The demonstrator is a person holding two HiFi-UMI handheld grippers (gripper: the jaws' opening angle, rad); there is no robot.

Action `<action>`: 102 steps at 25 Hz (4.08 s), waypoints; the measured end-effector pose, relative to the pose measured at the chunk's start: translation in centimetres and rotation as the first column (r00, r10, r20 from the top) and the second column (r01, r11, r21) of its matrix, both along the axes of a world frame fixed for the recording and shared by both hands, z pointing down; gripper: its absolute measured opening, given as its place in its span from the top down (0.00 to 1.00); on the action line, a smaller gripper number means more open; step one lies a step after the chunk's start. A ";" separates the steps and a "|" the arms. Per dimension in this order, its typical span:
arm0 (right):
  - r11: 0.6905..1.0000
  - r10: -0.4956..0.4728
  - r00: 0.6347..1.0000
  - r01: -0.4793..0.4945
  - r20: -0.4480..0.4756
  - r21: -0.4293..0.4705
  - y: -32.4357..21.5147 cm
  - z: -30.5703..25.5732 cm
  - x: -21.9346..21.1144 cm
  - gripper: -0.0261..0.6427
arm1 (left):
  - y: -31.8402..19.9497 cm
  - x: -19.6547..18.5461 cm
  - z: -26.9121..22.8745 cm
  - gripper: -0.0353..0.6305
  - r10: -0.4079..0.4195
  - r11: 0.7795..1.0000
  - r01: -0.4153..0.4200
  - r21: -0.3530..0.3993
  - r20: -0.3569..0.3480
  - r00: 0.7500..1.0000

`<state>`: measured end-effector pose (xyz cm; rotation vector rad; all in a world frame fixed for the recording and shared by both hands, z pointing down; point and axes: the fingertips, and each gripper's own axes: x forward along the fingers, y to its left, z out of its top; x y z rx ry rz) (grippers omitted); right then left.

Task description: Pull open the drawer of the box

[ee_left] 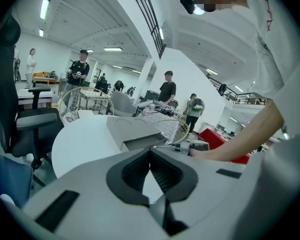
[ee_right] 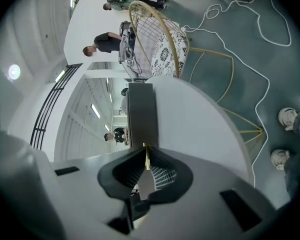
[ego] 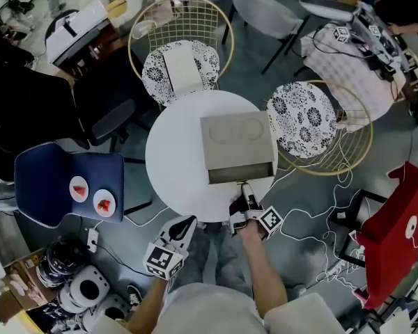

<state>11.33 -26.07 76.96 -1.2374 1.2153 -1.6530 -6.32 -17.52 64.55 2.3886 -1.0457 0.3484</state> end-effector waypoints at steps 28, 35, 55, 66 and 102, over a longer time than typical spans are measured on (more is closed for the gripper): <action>1.000 -0.004 1.000 0.005 0.021 -0.017 10.3 0.6 0.7 0.91 | 2.5 2.2 -1.0 0.93 0.028 0.999 -0.028 0.027 -0.007 1.000; 0.999 -0.006 0.999 0.007 0.034 -0.036 10.9 1.0 0.8 0.91 | 2.8 2.4 -1.2 0.93 0.026 0.999 -0.026 0.028 -0.007 1.000; 0.997 -0.069 0.989 0.067 -0.128 -0.024 12.3 0.0 2.1 0.83 | 2.9 3.5 -1.8 0.93 0.041 0.998 -0.041 0.040 -0.009 0.999; 0.846 -0.323 0.351 0.524 -0.879 -0.102 10.1 -7.8 1.2 0.93 | 2.2 4.5 -3.3 0.93 0.053 0.997 -0.051 0.062 -0.021 0.998; 0.648 0.018 -0.005 0.761 -1.000 0.008 24.2 -23.5 -4.1 0.94 | 17.2 5.9 -13.3 0.93 0.016 0.954 -0.017 0.300 0.006 1.000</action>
